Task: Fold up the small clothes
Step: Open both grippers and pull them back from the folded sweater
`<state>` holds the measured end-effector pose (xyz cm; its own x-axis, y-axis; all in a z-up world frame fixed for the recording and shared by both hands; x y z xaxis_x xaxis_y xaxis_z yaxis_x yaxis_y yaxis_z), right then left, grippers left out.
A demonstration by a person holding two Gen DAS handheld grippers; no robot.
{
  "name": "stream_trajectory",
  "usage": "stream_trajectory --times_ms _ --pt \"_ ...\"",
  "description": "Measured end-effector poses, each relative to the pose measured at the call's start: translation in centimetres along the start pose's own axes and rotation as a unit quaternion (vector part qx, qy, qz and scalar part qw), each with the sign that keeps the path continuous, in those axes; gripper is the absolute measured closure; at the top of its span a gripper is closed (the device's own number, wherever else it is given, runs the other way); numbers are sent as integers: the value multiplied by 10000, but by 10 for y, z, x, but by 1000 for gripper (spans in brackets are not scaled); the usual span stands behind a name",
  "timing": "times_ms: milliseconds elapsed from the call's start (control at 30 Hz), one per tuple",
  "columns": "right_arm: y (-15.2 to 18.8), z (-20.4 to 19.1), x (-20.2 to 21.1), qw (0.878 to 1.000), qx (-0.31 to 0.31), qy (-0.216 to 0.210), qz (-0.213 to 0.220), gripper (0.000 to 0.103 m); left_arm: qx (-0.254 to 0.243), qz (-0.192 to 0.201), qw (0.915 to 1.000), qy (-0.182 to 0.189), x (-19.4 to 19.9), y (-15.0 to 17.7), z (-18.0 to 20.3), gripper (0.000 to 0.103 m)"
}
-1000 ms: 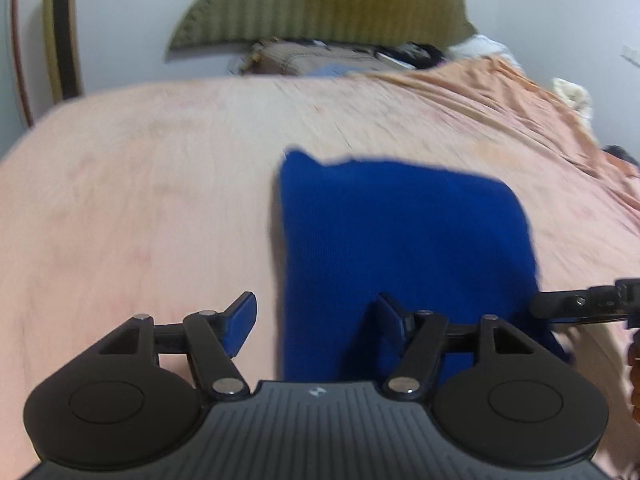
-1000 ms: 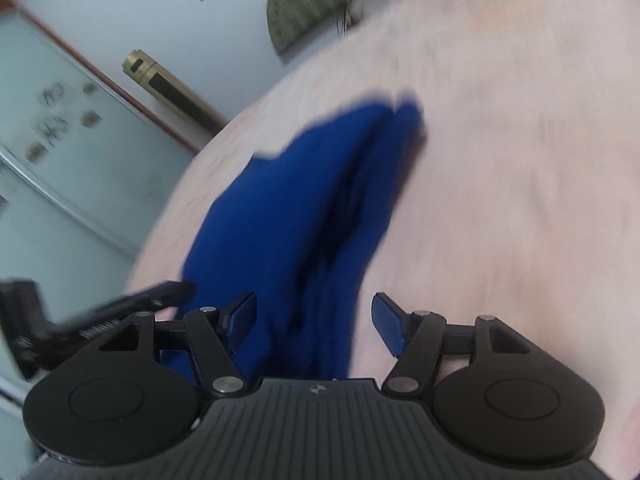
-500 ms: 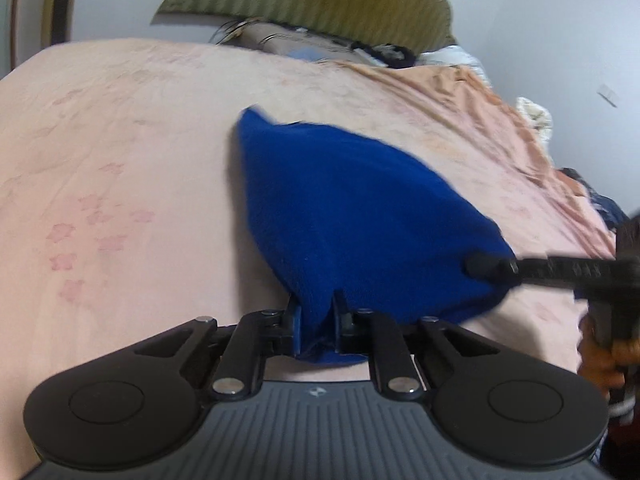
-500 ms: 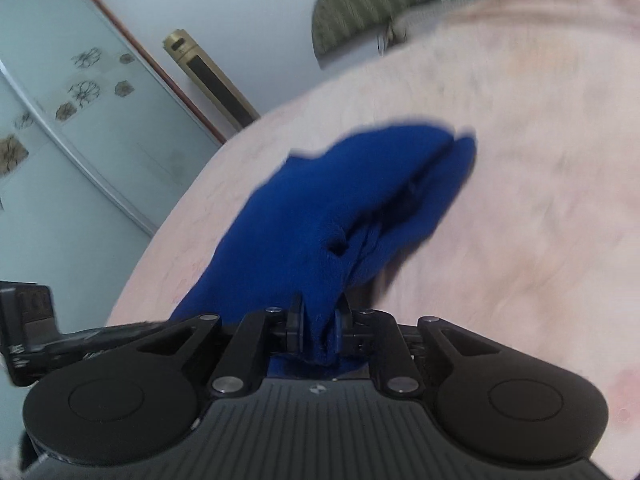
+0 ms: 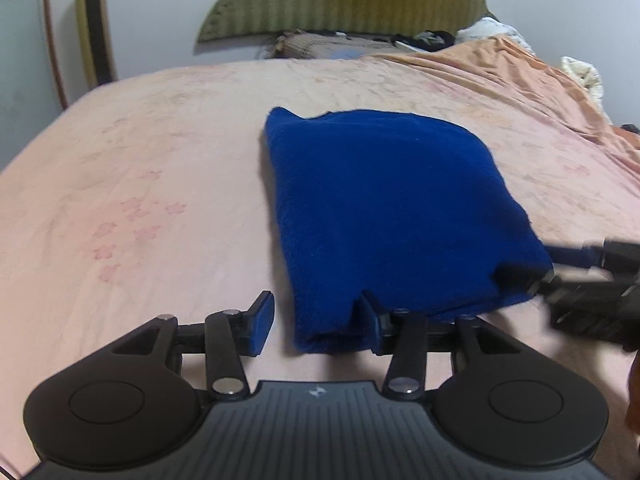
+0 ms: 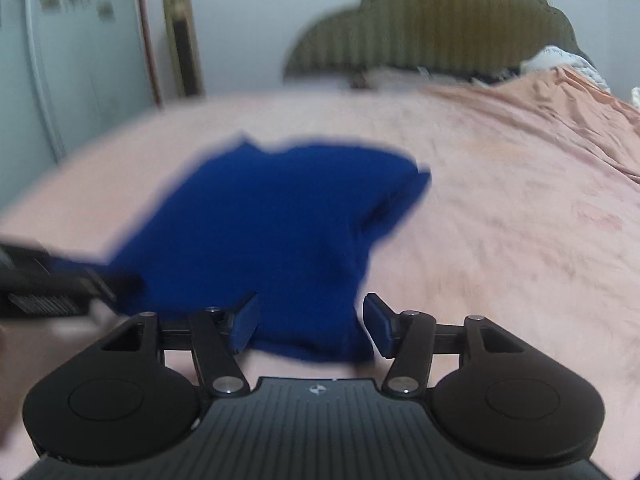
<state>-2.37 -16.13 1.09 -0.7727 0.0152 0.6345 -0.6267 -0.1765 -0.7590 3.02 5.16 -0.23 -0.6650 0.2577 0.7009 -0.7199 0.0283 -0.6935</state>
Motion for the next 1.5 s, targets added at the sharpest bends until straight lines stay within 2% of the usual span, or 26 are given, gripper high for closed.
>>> stream_trajectory --times_ms 33,133,200,333,467,1133,1200,1500 --pt "2 -2 -3 9999 -47 83 -52 41 20 48 10000 -69 0 0 2 56" --pt "-1 -3 4 9993 -354 73 123 30 -24 191 9995 -252 3 8 6 39" --pt "0 -6 8 9993 -277 138 196 11 -143 265 9989 -364 3 12 11 36" --pt "12 -7 -2 9991 -347 244 21 11 -109 282 9987 -422 6 17 13 36" --pt "18 -8 -2 9988 -432 232 46 10 107 294 9985 -453 7 22 8 28" --pt "22 -24 10 9994 -248 227 112 4 236 378 9966 -696 17 38 -5 27" --pt "22 -25 11 9994 -210 260 80 3 251 395 9962 -735 17 40 -7 21" --pt "21 -30 12 9996 -97 271 53 0 363 576 9942 -830 18 45 -14 14"
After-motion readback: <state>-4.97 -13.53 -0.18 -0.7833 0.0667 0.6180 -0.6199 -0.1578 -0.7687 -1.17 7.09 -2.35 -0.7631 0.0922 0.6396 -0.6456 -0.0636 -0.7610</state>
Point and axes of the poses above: each gripper's, at about its wrist camera, not at the fingertips, and x roughly against the way its jaws point, z to its right, y to its underside, the point moved 1 cm from there along -x, roughly the way its jaws point, and after that the axes turned 13 degrees about x, right-handed, at the moved point
